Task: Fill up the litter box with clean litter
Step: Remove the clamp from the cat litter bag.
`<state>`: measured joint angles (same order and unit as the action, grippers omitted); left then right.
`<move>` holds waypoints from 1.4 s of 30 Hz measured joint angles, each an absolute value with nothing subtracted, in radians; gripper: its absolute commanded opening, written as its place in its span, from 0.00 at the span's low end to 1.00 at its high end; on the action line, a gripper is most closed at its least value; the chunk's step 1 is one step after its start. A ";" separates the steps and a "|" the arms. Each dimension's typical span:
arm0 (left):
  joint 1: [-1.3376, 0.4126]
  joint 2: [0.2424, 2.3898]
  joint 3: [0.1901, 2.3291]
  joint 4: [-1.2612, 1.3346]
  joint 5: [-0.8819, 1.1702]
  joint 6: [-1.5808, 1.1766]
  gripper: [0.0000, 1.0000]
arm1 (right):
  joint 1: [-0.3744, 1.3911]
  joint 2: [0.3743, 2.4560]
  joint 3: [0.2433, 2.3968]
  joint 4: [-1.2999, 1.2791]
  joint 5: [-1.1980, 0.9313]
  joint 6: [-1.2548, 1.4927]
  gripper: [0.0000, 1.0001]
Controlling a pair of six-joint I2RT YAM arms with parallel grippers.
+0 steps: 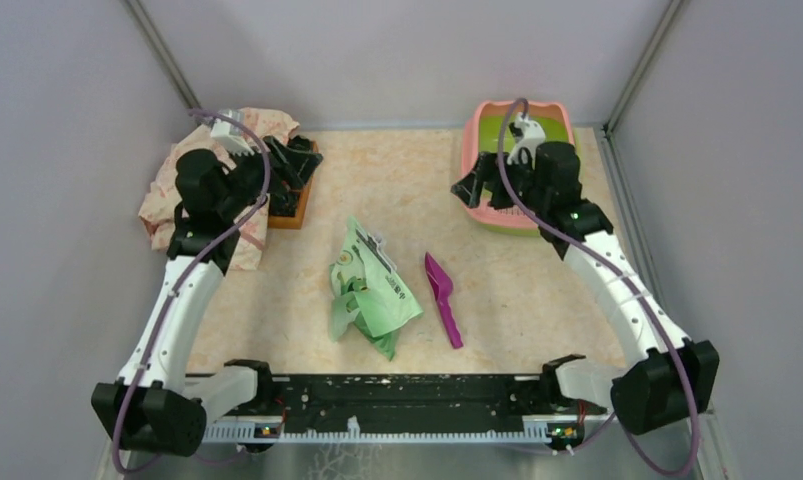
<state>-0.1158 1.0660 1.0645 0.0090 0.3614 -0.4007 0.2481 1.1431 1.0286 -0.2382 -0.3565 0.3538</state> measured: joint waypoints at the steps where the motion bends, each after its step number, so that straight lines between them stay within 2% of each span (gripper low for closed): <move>1: -0.115 1.081 1.064 -0.008 0.386 -0.432 0.99 | 0.271 1.169 1.077 -0.268 -0.356 0.339 0.89; 7: -0.118 1.208 1.072 -0.175 0.435 -0.485 0.99 | 0.454 1.343 1.390 -0.461 -0.316 0.233 0.84; 15: -0.124 1.094 1.047 -0.333 0.303 -0.466 0.99 | 0.658 1.599 1.542 -0.605 -0.287 0.151 0.79; 20: -0.124 1.105 1.031 -0.404 0.279 -0.447 0.99 | 0.744 1.660 1.592 -0.667 -0.254 0.116 0.67; 28: -0.125 1.108 0.941 -0.442 0.270 -0.447 0.96 | 0.846 1.662 1.604 -0.683 -0.204 0.107 0.59; 35: -0.125 1.111 0.931 -0.441 0.270 -0.447 0.90 | 0.870 1.664 1.602 -0.682 -0.165 0.112 0.55; 38: -0.125 1.111 0.925 -0.441 0.270 -0.447 0.92 | 0.870 1.666 1.602 -0.681 -0.151 0.115 0.54; 40: -0.125 1.111 0.921 -0.440 0.270 -0.447 0.98 | 0.870 1.672 1.602 -0.680 -0.144 0.115 0.54; 42: -0.125 1.111 0.918 -0.440 0.270 -0.447 0.99 | 0.870 1.683 1.602 -0.680 -0.138 0.116 0.52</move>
<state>-0.1249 1.1107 0.9184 -0.4397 0.2703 -0.4473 0.8700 1.6829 1.6016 -0.6804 -0.1379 0.1158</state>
